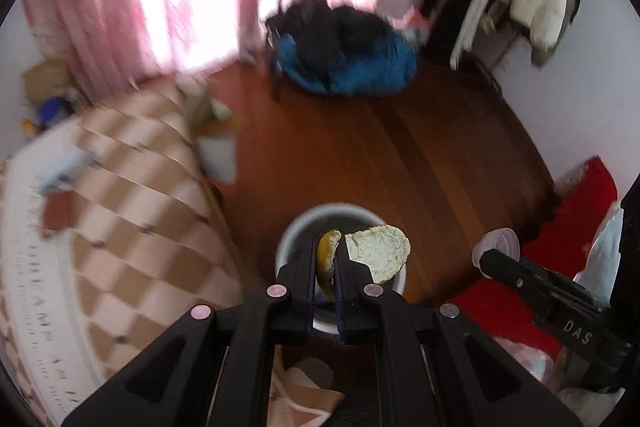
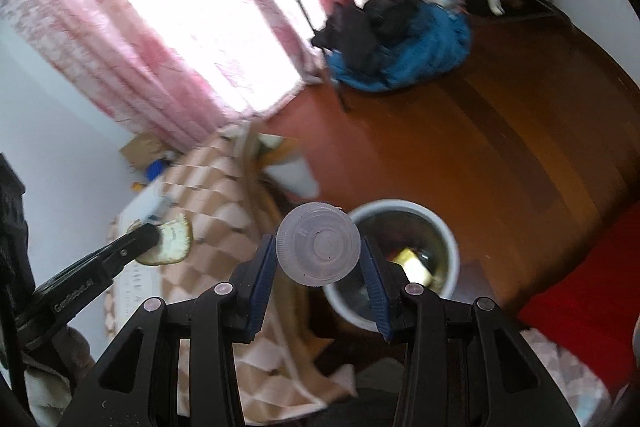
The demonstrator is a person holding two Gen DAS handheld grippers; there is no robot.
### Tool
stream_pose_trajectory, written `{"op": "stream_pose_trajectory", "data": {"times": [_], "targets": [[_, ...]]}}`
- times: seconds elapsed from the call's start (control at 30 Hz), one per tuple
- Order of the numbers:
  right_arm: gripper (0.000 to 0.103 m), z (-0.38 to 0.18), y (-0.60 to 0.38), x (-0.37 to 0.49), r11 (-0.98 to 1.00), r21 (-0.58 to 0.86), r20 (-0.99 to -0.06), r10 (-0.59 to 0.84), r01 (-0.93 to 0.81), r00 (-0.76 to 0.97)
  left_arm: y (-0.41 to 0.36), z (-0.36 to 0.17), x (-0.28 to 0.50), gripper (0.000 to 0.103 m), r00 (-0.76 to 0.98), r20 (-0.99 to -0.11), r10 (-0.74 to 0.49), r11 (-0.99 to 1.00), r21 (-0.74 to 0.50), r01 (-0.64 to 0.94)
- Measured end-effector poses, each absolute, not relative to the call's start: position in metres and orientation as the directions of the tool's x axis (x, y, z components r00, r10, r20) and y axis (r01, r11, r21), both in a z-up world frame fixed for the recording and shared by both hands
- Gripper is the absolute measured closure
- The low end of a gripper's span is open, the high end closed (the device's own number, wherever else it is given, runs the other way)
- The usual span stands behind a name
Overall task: Collect trash
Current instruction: 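Carry the bread and lid over the bin and open both grippers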
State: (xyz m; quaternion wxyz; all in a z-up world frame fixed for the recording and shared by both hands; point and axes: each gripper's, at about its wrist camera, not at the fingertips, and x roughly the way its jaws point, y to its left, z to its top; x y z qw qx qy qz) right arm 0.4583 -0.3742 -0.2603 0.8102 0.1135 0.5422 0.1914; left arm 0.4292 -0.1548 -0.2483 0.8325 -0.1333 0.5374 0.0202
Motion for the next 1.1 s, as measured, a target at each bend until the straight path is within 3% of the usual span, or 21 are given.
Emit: {"op": "stream_pose_trajectory", "data": {"times": [0.33,0.6,0.67,0.7,0.73,0.87,0.93,1.0,1.1], "targets": [[0.058,-0.415,-0.402,0.501,0.929,0.366,-0.919,0.370,-0.055,0.132,-0.190,-0.382,0.494,0.097,0.179,-0.974,-0.136,0.972,-0.166,-0.164],[0.058,-0.502,-0.397,0.521,0.951,0.307,-0.951,0.308,-0.037,0.024,-0.195,-0.428,0.503,0.093,0.103,-0.990,-0.100,0.979,-0.117,-0.169],[0.058,-0.510,-0.394,0.522,0.954,0.295,-0.955,0.296,-0.050,0.014,-0.193,-0.427,0.501,0.069,0.102,-0.990,-0.097,0.976,-0.115,-0.187],[0.058,-0.512,-0.393,0.525,0.954,0.295,-0.955,0.295,-0.048,0.012,-0.190,-0.427,0.501,0.023,0.104,-0.990,-0.094,0.975,-0.113,-0.192],[0.058,-0.513,-0.393,0.525,0.957,0.285,-0.958,0.286,-0.046,0.011,-0.188,-0.425,0.500,0.000,0.111,-0.990,-0.085,0.975,-0.105,-0.196],[0.025,-0.507,-0.400,0.527,0.971,0.234,-0.971,0.235,-0.039,0.040,-0.185,-0.418,0.494,0.000,0.131,-0.990,-0.044,0.976,-0.070,-0.204],[0.018,-0.498,-0.402,0.526,0.976,0.214,-0.974,0.216,-0.039,0.064,-0.186,-0.412,0.490,0.000,0.142,-0.990,-0.018,0.979,-0.046,-0.197],[0.000,-0.488,-0.404,0.525,0.980,0.195,-0.977,0.198,-0.041,0.080,-0.185,-0.408,0.487,0.000,0.149,-0.989,-0.009,0.980,-0.038,-0.197],[0.000,-0.475,-0.406,0.520,0.988,0.146,-0.983,0.150,-0.042,0.107,-0.185,-0.400,0.483,0.000,0.164,-0.986,0.010,0.980,-0.023,-0.199]]}}
